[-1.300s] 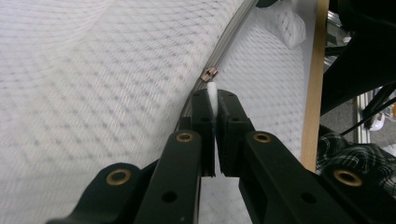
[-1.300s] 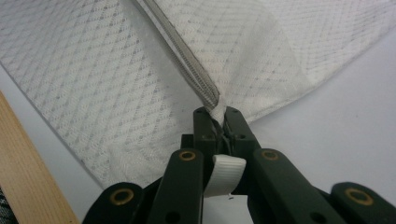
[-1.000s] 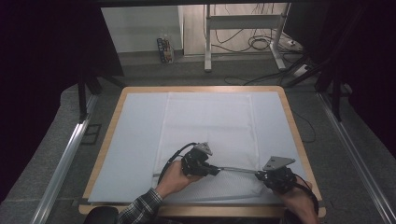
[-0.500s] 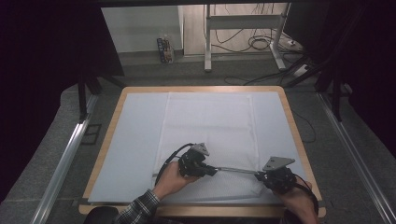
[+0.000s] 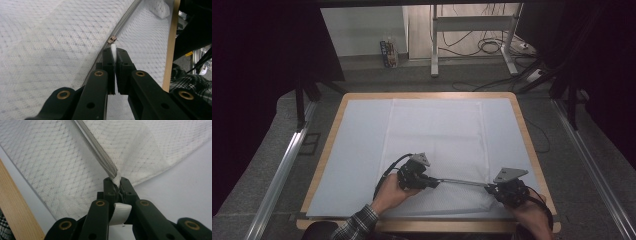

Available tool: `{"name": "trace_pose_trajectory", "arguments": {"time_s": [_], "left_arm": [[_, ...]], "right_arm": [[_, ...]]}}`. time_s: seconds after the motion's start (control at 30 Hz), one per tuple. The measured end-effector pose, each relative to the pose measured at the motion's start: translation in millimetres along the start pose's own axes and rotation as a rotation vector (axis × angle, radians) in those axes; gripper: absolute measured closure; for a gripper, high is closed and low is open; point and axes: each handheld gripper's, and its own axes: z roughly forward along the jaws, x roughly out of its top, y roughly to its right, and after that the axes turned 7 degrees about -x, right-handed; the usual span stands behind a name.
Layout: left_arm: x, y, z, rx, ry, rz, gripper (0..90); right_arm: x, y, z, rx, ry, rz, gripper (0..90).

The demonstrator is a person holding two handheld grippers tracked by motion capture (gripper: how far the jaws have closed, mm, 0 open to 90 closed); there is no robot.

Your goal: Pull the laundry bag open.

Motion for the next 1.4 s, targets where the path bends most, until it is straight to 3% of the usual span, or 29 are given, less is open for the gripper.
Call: {"name": "trace_pose_trajectory", "arguments": {"time_s": [1.4], "left_arm": [[-30.5, -10.9, -31.6, 0.058, 0.032, -0.068, 87.8]], "right_arm": [[-0.5, 1.5, -1.9, -0.007, 0.002, 0.006, 85.2]]}}
